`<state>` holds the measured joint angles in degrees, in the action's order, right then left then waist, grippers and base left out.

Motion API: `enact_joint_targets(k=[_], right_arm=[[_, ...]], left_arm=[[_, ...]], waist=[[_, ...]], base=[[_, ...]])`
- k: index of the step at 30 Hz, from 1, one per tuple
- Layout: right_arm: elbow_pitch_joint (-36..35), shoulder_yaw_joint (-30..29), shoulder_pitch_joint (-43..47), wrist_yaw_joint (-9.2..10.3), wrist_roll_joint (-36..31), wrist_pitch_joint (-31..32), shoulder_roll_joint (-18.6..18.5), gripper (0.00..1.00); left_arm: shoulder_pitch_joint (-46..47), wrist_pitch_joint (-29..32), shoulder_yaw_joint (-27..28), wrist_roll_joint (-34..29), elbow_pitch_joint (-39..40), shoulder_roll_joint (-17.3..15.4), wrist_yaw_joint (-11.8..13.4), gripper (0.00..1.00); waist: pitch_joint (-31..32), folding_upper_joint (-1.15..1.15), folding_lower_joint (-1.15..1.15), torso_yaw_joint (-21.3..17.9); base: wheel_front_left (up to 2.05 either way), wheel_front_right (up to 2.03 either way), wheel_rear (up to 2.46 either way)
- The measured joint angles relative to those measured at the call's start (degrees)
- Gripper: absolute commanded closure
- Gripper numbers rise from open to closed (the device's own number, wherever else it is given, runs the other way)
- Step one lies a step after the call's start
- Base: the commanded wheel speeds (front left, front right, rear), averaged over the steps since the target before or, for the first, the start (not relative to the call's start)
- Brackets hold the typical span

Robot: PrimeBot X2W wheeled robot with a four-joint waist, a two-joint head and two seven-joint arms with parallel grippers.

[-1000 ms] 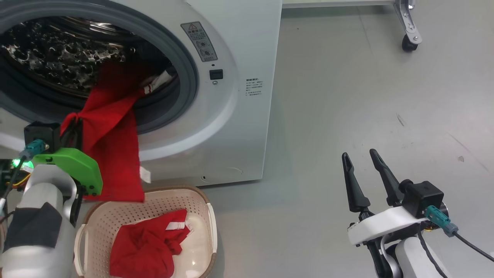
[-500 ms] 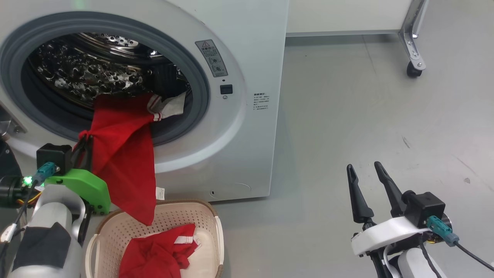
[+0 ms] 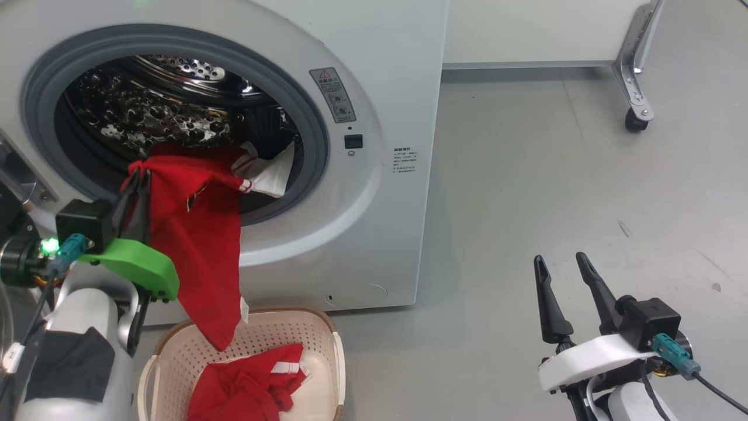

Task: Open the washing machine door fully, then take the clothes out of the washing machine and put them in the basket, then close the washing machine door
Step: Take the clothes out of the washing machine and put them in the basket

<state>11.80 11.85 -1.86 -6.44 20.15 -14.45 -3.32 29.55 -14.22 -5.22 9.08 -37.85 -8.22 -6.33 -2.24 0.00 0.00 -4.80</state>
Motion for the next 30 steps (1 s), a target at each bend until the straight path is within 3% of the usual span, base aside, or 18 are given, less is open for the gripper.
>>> enact_joint_targets(k=[15, 30], right_arm=[[-0.41, -0.53, 0.07, -0.04, -0.24, 0.0, -0.02, 0.0], [-0.92, 0.13, 0.08, -0.22, -0.24, 0.0, 0.05, 0.0]], left_arm=[[0.05, -0.24, 3.79, 0.49, 22.43, 1.16, 1.99, 1.0], [-6.27, -0.3, 2.02, 0.35, 22.73, 1.78, 1.97, 1.0]], waist=[[-0.08, 0.0, 0.0, 0.55], [-1.5, 0.0, 0.0, 0.36]], base=[[0.0, 0.0, 0.0], [0.0, 0.0, 0.0]])
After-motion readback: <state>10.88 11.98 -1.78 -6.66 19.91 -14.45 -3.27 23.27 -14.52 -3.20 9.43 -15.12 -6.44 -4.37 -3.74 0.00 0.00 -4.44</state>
